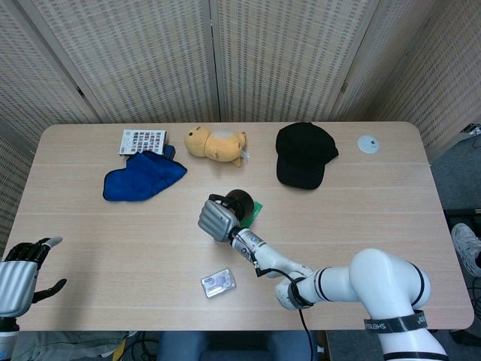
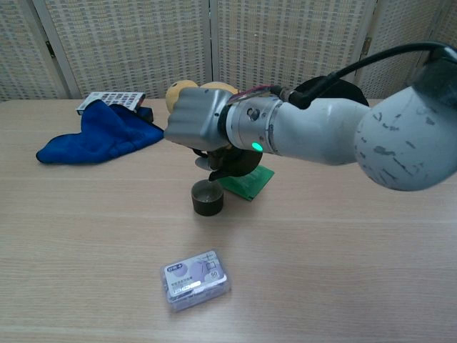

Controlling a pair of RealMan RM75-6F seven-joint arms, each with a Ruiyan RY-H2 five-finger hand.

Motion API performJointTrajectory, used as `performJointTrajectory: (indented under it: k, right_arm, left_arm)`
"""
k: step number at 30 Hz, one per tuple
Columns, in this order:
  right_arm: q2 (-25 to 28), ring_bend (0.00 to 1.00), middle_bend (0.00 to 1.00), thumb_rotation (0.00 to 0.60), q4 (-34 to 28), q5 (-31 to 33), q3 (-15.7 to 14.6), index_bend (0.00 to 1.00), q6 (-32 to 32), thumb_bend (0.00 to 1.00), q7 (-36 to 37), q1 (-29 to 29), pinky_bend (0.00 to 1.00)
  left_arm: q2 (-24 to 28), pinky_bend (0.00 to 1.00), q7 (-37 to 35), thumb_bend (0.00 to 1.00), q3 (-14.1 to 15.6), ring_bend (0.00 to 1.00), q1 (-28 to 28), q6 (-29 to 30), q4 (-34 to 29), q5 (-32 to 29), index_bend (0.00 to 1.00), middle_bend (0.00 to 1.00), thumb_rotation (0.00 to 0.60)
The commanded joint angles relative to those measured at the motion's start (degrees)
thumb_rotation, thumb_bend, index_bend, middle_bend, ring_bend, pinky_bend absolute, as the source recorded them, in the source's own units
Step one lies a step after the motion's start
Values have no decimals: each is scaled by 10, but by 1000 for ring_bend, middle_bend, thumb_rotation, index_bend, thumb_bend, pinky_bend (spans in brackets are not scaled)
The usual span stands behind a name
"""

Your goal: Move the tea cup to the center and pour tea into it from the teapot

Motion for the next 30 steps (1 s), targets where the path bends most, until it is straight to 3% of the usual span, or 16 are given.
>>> performJointTrajectory:
  k: [1,9,15,24,30]
  right_arm:
    - [1,923,978,410,0,2,4,1000,-4,510,11,-1,574]
    - [15,923,978,410,-7,9,22,1000,-14,510,65,-13,574]
    - [41,923,978,411,-32,5,45,1000,-23,510,153,-37,574]
    - [118,917,977,410,-89,-15,62,1000,-41,509,310,-102,574]
    - [173,914,973,410,-123,-74,56,1000,-38,500,418,-160,574]
  left_arm:
    - [0,218,0,149,0,318,0,0,0,0,227,262,600]
    - [2,215,6,149,0,318,-3,-8,-5,-3,227,262,600]
    - [7,215,14,149,-2,318,-9,-15,-14,-1,227,262,600]
    - [10,215,27,149,-4,318,-19,-27,-30,0,227,262,600]
    - [10,215,35,149,-4,318,-24,-33,-40,1,227,262,600]
